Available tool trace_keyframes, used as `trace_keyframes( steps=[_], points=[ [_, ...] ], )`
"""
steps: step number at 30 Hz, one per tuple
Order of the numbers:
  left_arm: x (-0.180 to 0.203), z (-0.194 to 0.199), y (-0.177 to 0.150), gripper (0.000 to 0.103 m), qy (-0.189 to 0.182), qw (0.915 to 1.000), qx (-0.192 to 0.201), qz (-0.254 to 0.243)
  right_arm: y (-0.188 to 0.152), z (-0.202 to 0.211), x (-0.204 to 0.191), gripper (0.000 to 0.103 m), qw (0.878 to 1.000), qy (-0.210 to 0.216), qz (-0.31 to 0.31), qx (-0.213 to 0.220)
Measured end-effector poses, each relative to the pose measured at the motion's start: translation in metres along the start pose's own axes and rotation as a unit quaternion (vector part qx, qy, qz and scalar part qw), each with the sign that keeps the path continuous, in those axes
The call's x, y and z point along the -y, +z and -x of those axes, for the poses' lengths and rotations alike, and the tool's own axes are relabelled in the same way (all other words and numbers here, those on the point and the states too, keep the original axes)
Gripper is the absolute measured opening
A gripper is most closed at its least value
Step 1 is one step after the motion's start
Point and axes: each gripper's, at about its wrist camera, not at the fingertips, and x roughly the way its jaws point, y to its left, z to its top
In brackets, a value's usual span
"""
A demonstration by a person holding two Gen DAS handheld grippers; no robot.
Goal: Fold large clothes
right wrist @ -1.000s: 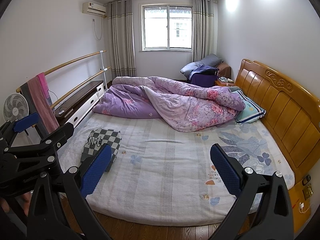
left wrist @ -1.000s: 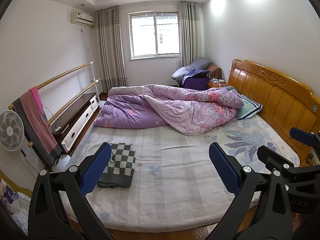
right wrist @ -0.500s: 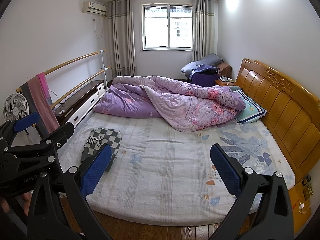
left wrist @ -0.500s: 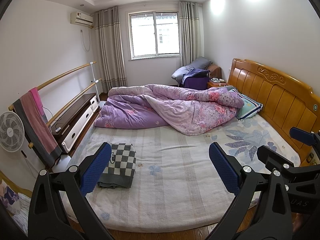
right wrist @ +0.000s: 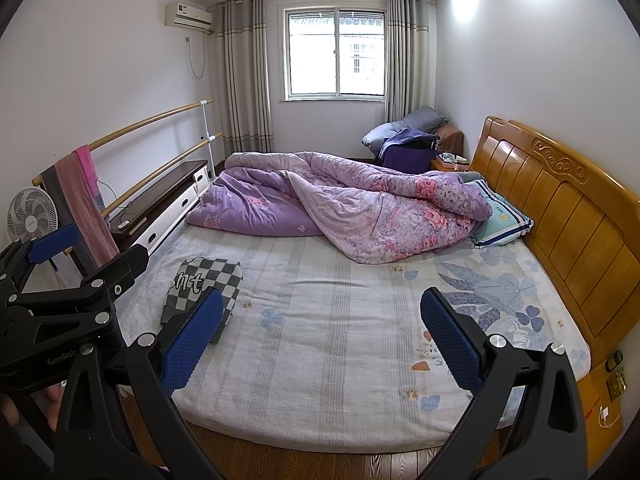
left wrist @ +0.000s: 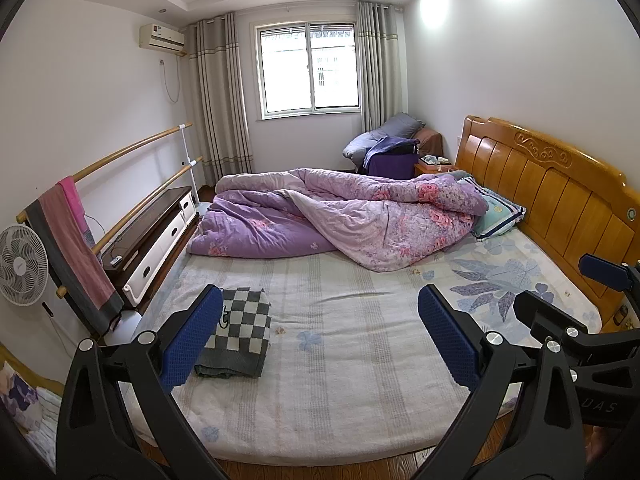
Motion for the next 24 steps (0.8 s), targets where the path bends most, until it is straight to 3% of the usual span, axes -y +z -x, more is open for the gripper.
trace_keyframes(
  steps=[24],
  points=[
    [-0.0036,-0.0111,-0.0009,0.098,0.003,1.0000,-0.004,0.000,0.0030,-0.0080,0.0017,0.095,1.000,0.009,-0.001,-0.006]
  ],
)
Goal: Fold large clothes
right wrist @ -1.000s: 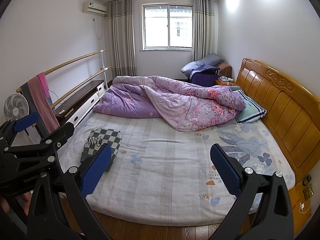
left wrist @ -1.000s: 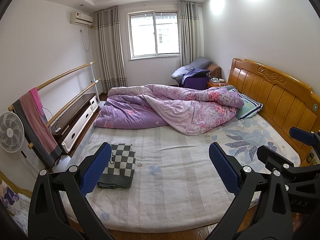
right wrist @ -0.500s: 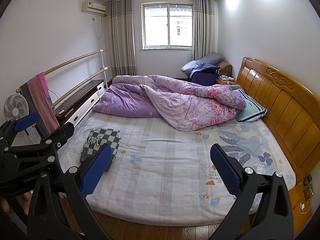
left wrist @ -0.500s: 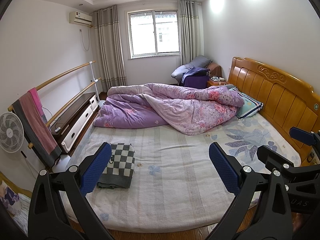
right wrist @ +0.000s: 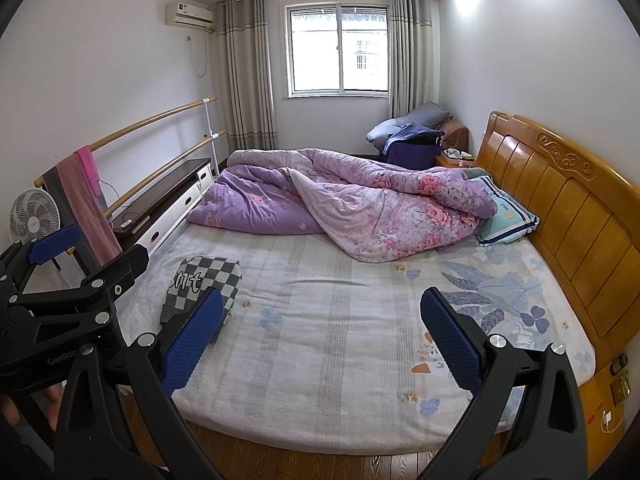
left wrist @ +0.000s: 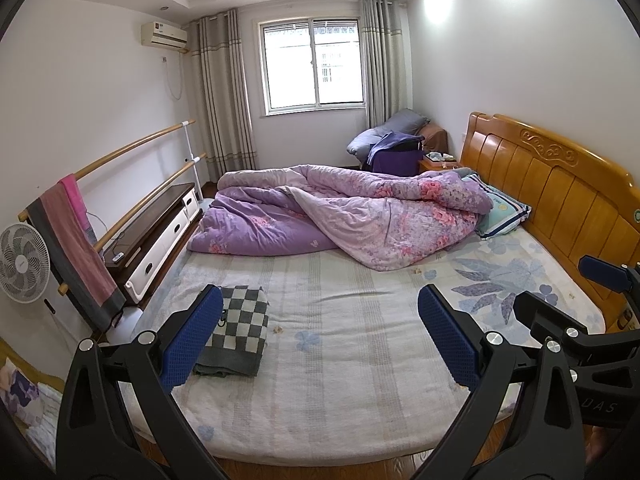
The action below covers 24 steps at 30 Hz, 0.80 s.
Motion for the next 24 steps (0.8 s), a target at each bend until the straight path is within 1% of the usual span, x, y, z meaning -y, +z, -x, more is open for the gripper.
trace_keyframes(
  steps=[6,17,22,24],
  points=[
    [0.003,-0.009,-0.004,0.098,0.005,1.0000,-0.005,0.003,0.003,-0.004,0.007,0.095,1.000,0.006,-0.001,-0.004],
    [0.017,-0.027,0.002,0.098,0.004,0.9998,-0.019,-0.004,0.003,-0.015,0.025,0.095,1.000,0.011,-0.010,-0.017],
    [0.020,-0.045,0.002,0.098,0.002,0.9992,-0.039,-0.002,0.000,-0.029,0.026,0.095,0.999,0.017,-0.014,-0.035],
    [0.014,-0.057,-0.005,0.098,0.006,0.9982,-0.059,0.004,-0.003,-0.041,0.020,0.095,0.998,0.020,-0.010,-0.051]
  ],
)
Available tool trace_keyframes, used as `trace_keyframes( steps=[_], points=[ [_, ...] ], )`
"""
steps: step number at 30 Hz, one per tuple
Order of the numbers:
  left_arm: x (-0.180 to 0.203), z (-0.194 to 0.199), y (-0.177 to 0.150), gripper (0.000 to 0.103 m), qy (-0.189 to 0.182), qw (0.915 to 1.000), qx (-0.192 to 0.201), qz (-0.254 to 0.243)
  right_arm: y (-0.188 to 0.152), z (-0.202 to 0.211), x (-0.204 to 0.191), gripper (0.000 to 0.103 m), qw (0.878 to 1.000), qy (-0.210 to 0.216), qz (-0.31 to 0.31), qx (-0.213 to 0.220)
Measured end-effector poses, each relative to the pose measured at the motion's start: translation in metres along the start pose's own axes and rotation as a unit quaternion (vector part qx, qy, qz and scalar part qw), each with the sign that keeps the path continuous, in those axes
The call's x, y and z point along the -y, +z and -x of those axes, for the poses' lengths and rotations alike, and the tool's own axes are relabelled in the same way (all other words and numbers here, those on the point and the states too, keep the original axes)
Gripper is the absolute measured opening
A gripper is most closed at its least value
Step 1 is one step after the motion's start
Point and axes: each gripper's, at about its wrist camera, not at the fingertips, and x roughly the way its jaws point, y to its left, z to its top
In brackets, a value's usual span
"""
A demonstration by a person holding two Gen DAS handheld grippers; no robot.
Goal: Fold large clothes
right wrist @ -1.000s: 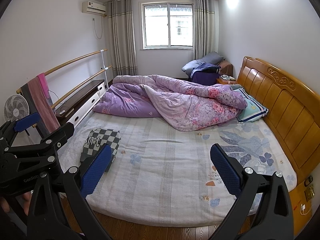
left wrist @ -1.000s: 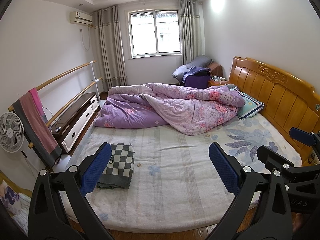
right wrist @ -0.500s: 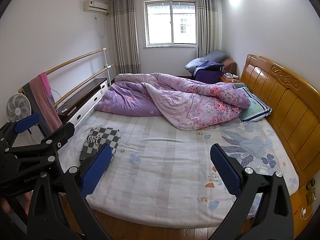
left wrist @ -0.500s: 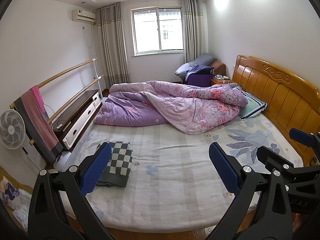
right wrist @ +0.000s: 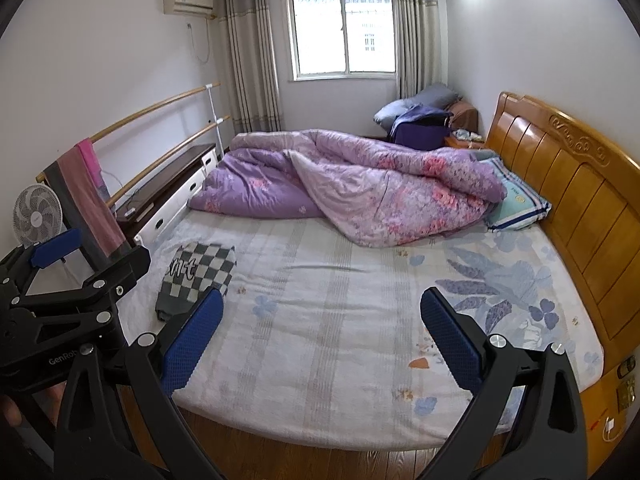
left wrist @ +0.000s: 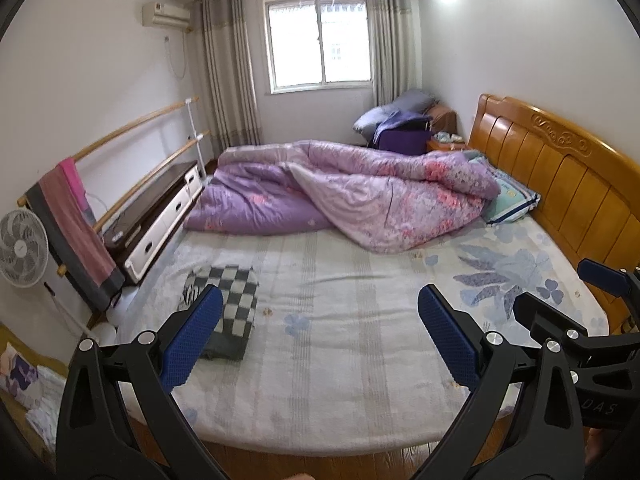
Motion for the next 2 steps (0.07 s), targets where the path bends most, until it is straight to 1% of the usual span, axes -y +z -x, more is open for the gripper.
trace_keyframes(
  steps=[2],
  points=[
    [-0.0044,-0.0172,-0.0016,0.098,0.000,0.9996,-0.026,0.005,-0.0025,-0.0141,-0.0018,0.095,1.000,0.004,0.001,-0.016]
  ],
)
